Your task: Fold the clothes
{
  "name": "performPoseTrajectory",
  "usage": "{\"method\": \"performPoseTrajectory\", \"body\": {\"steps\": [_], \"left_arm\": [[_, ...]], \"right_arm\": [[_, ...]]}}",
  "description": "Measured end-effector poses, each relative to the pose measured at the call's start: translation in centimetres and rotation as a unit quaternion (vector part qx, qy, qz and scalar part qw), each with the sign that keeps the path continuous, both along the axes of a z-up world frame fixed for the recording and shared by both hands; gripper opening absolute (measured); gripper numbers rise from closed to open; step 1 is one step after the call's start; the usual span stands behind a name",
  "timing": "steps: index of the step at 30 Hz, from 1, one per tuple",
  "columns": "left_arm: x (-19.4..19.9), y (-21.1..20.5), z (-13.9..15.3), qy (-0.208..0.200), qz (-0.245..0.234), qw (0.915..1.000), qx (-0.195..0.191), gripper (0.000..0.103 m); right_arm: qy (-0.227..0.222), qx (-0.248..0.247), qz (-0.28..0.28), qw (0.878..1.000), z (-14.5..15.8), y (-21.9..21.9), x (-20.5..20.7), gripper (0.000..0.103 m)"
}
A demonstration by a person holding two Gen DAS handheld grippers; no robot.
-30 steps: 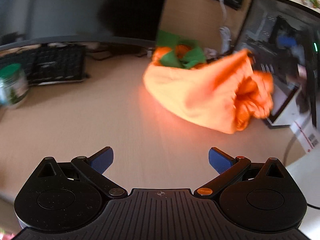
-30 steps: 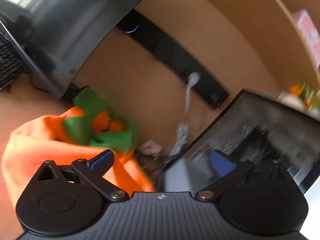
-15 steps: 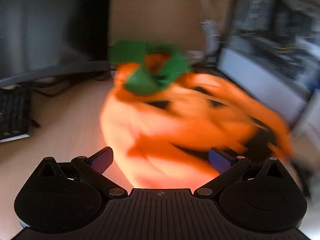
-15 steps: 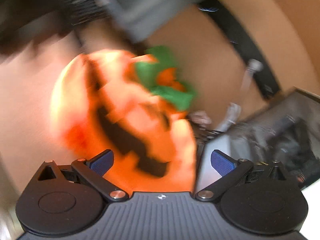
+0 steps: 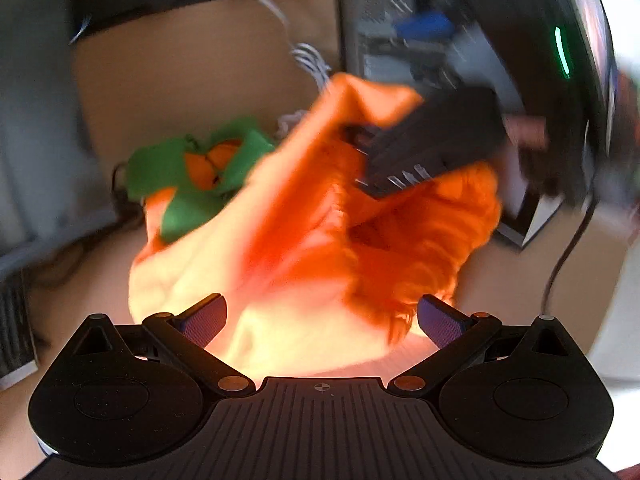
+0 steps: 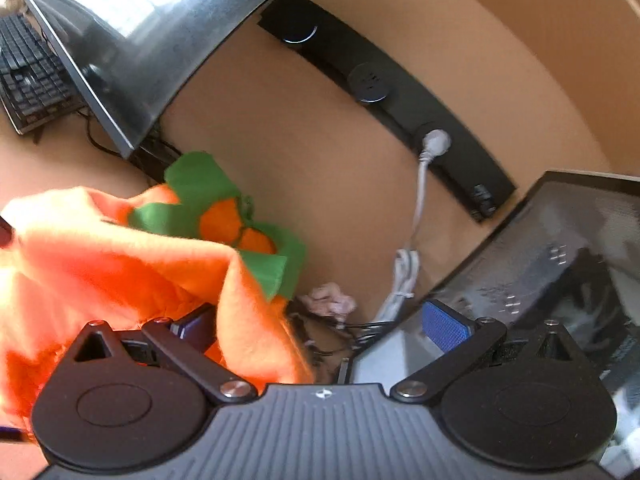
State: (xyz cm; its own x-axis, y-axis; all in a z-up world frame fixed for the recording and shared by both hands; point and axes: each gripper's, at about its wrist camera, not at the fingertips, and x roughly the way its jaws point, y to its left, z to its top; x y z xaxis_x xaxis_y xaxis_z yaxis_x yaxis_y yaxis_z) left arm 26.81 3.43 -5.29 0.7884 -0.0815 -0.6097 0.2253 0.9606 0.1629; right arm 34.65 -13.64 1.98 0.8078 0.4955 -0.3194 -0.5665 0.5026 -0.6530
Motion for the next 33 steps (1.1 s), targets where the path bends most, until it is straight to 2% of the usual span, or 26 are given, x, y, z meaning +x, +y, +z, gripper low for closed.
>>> {"method": "performPoseTrajectory", "body": {"steps": [3,6,10,13,15,16,19,21,22,25,26,29,31,33], "left_arm": [[2.4,-0.3,-0.7,-0.013,0.061,0.9977,0.027,0.103],[4.0,1.8,-0.8,-0.036,0.144,0.9854,0.083,0.103],[3.2,6.5,0.9,-0.039,0.210,0.9742,0.072,0.103],[2.7,8.8,1.4,-0.048,0.240,0.9643,0.100,0.103],[2.2,10.5,1.8,-0.049,0.243,0.9612,0.122,0.103],[1.9,11.4,2.2,-0.048,0.236,0.9611,0.135,0.103],[-0.4,13.8,4.2,-0.064,0.207,0.9586,0.184,0.103],[-2.5,14.8,6.5,-0.093,0.194,0.9530,0.213,0.103],[-3.7,15.3,7.9,-0.112,0.187,0.9521,0.215,0.103],[-6.9,15.9,12.1,-0.168,0.166,0.9488,0.209,0.103],[-7.7,15.7,13.2,-0.188,0.160,0.9446,0.216,0.103],[-9.5,14.9,16.6,-0.249,0.145,0.9281,0.236,0.103],[-10.5,14.7,19.3,-0.290,0.142,0.9187,0.228,0.103],[-11.3,14.4,22.1,-0.328,0.139,0.9101,0.212,0.103]], "right_arm": [[0.010,-0.005,0.005,1.000,0.0,-0.4,-0.2,0.103],[0.025,-0.010,-0.011,1.000,-0.9,-1.0,-0.8,0.103],[0.055,-0.030,-0.031,0.998,-4.3,-0.8,-4.3,0.103],[0.050,-0.073,-0.026,0.996,-7.9,0.7,-7.1,0.103],[0.003,-0.085,-0.041,0.996,-8.8,1.3,-7.9,0.103],[-0.029,-0.077,-0.052,0.995,-8.1,1.2,-8.2,0.103],[-0.134,-0.019,-0.100,0.986,-2.9,-0.6,-8.5,0.103],[-0.139,0.031,-0.117,0.983,1.7,-2.5,-8.7,0.103],[-0.115,0.053,-0.120,0.985,3.6,-3.3,-8.8,0.103],[-0.070,0.076,-0.122,0.987,7.3,-4.6,-9.5,0.103],[-0.084,0.080,-0.116,0.986,8.4,-4.8,-10.3,0.103],[-0.172,0.096,-0.100,0.975,12.3,-5.5,-13.1,0.103],[-0.219,0.116,-0.097,0.964,15.2,-6.0,-14.0,0.103],[-0.236,0.137,-0.092,0.958,17.6,-6.6,-14.1,0.103]]}}
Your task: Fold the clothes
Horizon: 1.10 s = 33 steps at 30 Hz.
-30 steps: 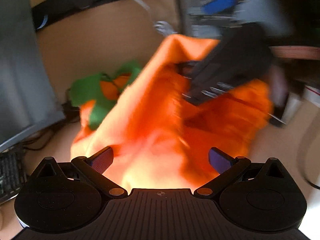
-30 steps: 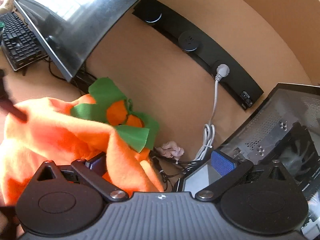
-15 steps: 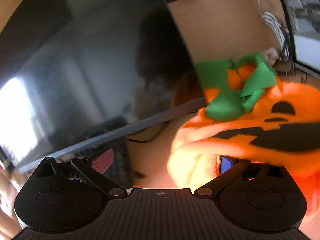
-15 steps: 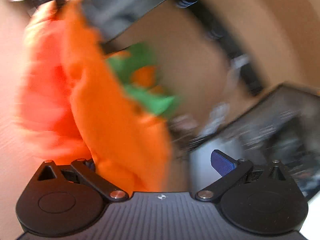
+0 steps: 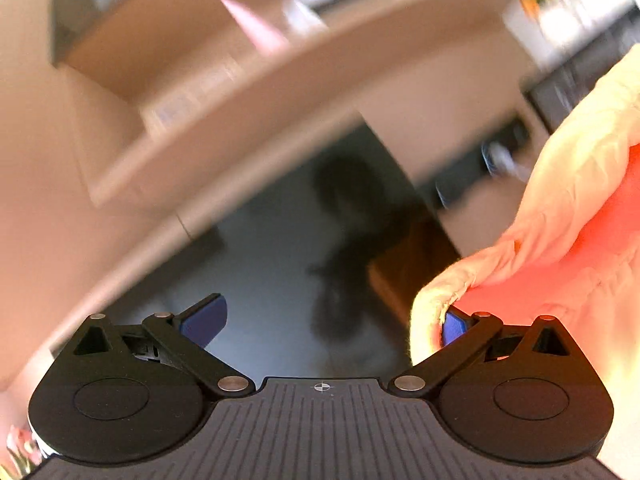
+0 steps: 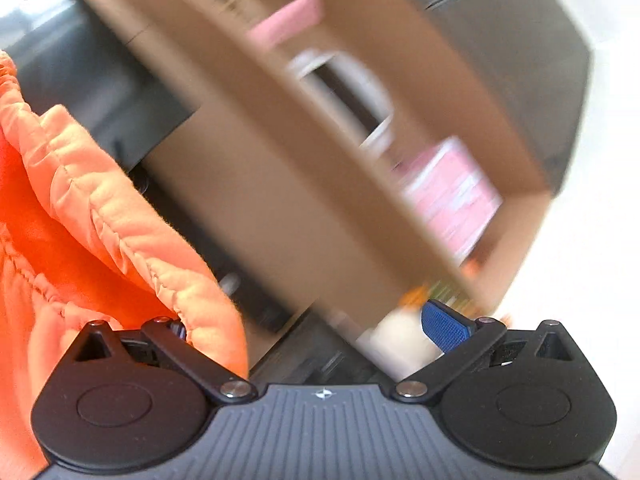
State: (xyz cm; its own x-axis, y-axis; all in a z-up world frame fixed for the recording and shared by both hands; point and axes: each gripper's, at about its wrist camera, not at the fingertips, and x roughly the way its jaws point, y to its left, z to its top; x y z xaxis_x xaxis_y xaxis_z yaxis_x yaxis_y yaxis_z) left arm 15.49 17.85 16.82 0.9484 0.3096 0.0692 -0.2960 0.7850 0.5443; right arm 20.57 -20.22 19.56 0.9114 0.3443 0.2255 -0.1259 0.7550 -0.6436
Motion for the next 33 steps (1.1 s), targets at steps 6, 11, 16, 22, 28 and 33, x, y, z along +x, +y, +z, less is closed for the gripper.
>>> {"method": "performPoseTrajectory", "body": {"steps": [6,11,16,22,28,33], "left_arm": [[0.7,-1.5,2.1,-0.011,-0.015,0.9998,0.000,0.103],[4.2,-0.9,2.1,0.010,0.043,0.9989,0.018,0.103],[1.3,-3.0,10.0,-0.130,0.052,0.9900,0.017,0.103],[-3.4,-4.0,6.5,-0.053,-0.042,0.9965,-0.049,0.103],[-0.8,-3.2,-12.0,0.286,-0.023,0.9320,-0.221,0.103],[-1.7,-3.1,-21.6,0.452,-0.006,0.8418,-0.295,0.103]], "right_arm": [[0.077,0.002,0.028,0.997,-0.6,0.5,3.1,0.103],[0.068,0.020,0.010,0.997,0.0,3.0,8.5,0.103],[-0.106,0.089,0.028,0.990,5.4,1.0,4.1,0.103],[-0.059,0.022,0.057,0.996,-0.3,-1.0,1.6,0.103],[0.347,-0.114,0.059,0.929,-17.0,-0.9,2.4,0.103],[0.499,-0.160,0.078,0.848,-23.2,-1.7,2.1,0.103]]}}
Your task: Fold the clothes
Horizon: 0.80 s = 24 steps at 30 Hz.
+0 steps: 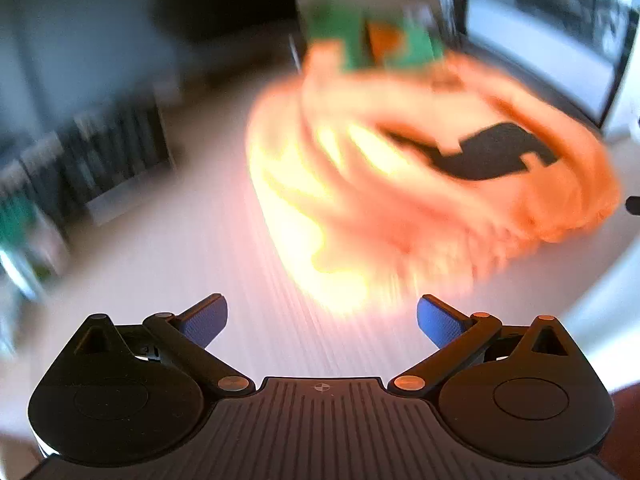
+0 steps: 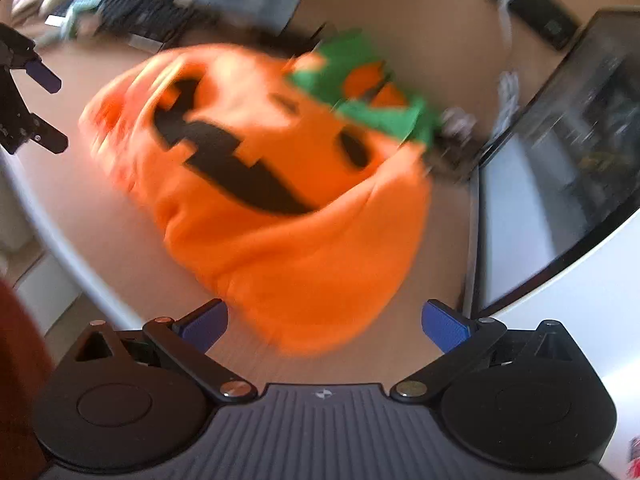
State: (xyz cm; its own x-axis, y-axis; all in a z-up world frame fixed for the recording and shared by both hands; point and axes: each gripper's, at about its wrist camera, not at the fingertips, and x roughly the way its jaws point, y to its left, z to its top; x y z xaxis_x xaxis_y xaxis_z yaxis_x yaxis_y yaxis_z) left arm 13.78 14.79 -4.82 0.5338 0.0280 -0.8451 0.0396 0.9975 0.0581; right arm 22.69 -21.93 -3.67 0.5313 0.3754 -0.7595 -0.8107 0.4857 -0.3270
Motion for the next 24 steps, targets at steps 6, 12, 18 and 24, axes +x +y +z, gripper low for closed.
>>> {"method": "performPoseTrajectory", "body": {"steps": [6,12,18,24], "left_arm": [[1.1,1.7,5.5,-0.069,-0.022,0.9901,-0.121,0.103],[6.0,2.6,5.6,-0.102,0.063,0.9774,-0.174,0.103],[8.2,3.1,2.7,-0.085,0.125,0.9672,-0.204,0.103],[10.0,-0.2,3.3,-0.121,0.043,0.9709,-0.202,0.103]], "right_arm": [[0.084,0.178,-0.070,0.978,4.0,-0.5,5.3,0.103],[0.173,0.251,-0.174,0.936,0.9,0.6,11.6,0.103],[0.178,0.243,-0.212,0.930,-1.8,1.2,13.2,0.103],[0.174,0.254,-0.107,0.945,-1.1,4.7,11.8,0.103]]}}
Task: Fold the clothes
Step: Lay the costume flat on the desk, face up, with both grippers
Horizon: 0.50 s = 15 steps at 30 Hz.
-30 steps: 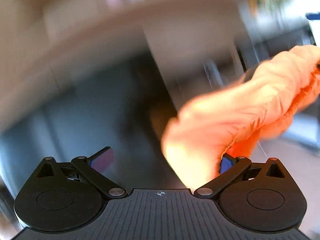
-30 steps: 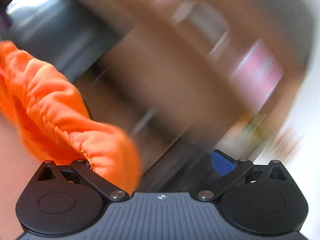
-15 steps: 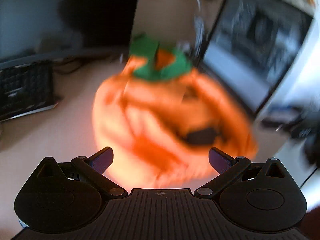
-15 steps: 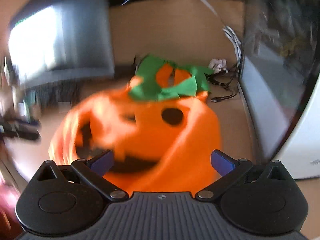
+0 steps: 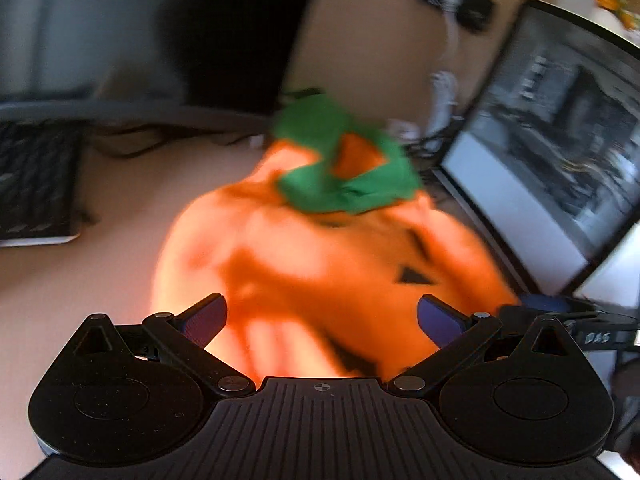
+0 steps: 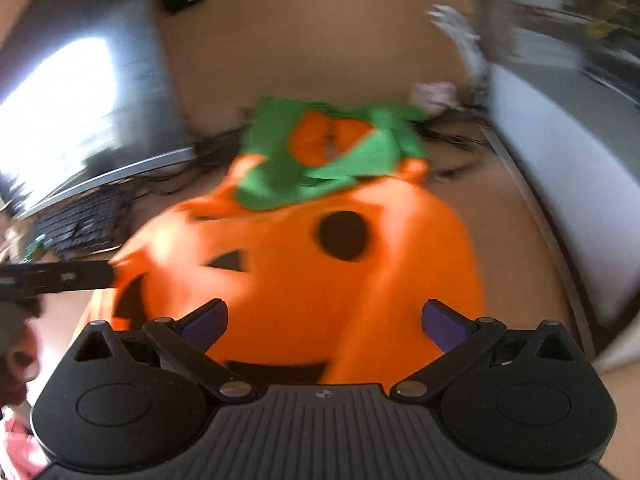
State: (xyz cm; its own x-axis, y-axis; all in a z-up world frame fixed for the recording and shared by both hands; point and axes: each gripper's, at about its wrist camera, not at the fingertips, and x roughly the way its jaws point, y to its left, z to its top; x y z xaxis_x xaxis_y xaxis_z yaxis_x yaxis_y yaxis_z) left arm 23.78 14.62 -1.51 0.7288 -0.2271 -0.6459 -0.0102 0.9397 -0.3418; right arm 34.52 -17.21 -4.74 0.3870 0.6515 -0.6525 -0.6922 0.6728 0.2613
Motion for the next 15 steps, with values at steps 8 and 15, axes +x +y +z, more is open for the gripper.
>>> {"method": "performPoseTrajectory", "body": {"steps": [8,15], "left_arm": [[0.0,1.5,-4.9,0.081,0.013,0.9959,-0.037,0.103],[-3.0,1.0,-4.8,0.097,-0.019,0.9934,-0.058,0.103]], "right_arm": [[0.075,0.019,-0.025,0.997,-4.1,-1.3,1.9,0.103],[0.076,-0.003,0.025,0.997,-3.9,-2.8,1.1,0.103]]}}
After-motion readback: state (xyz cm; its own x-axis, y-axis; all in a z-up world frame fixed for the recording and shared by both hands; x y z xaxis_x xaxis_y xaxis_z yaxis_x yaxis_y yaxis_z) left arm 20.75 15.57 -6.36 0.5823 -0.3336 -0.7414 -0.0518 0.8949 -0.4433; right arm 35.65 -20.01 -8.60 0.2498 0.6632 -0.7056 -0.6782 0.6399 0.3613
